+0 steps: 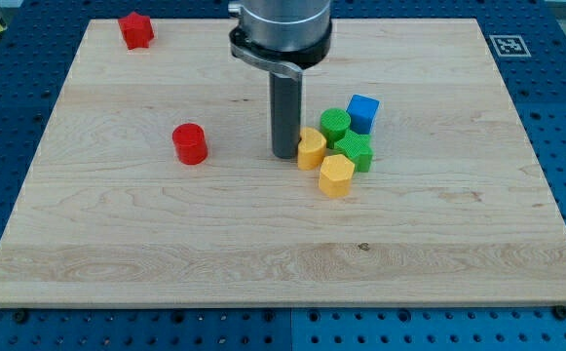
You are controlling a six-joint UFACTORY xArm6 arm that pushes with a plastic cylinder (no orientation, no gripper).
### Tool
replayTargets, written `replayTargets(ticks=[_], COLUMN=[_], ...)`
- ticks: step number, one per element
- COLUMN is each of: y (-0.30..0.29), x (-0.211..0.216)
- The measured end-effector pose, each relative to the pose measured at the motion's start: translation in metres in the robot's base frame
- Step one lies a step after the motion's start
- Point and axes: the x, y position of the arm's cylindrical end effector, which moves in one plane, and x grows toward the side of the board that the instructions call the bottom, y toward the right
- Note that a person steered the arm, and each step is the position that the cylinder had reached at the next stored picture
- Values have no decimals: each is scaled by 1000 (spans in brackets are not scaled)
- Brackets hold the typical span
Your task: Move red circle towards center
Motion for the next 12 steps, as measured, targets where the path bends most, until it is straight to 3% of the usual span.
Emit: replayTargets(ticks=[2, 3, 4, 5, 8, 10, 12], y=[-41, -106, -159, -133, -135, -135, -113], x=[44, 59, 34, 22, 9, -36, -20])
